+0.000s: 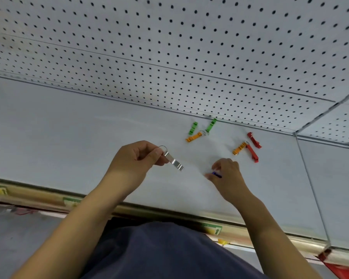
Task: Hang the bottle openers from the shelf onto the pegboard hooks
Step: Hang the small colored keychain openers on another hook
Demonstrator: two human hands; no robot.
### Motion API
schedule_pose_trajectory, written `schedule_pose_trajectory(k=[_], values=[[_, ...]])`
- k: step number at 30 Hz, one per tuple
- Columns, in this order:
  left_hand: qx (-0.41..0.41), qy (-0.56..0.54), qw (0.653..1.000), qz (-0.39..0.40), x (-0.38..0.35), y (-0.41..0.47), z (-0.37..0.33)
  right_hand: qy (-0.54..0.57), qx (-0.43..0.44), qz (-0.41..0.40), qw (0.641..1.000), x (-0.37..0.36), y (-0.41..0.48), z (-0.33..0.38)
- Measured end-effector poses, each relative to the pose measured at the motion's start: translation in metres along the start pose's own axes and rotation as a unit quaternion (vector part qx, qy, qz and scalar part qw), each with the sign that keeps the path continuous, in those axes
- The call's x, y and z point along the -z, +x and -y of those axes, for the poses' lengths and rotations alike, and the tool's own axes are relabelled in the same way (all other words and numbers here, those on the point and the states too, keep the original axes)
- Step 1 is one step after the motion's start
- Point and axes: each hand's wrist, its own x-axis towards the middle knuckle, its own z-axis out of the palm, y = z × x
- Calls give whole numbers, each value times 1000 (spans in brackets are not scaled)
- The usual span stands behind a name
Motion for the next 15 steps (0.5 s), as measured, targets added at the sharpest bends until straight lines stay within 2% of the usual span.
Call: schedule_pose_trajectory(k=[7,13,15], values=[[-15,-1,1000,-18,36,-18,7,135,14,-36,990,0,-28,35],[-53,5,999,-13,88,-12,-5,190,80,-51,977,14,-50,115],[-75,10,997,-11,113,-13,-15,240,108,-60,963,18,-56,153]])
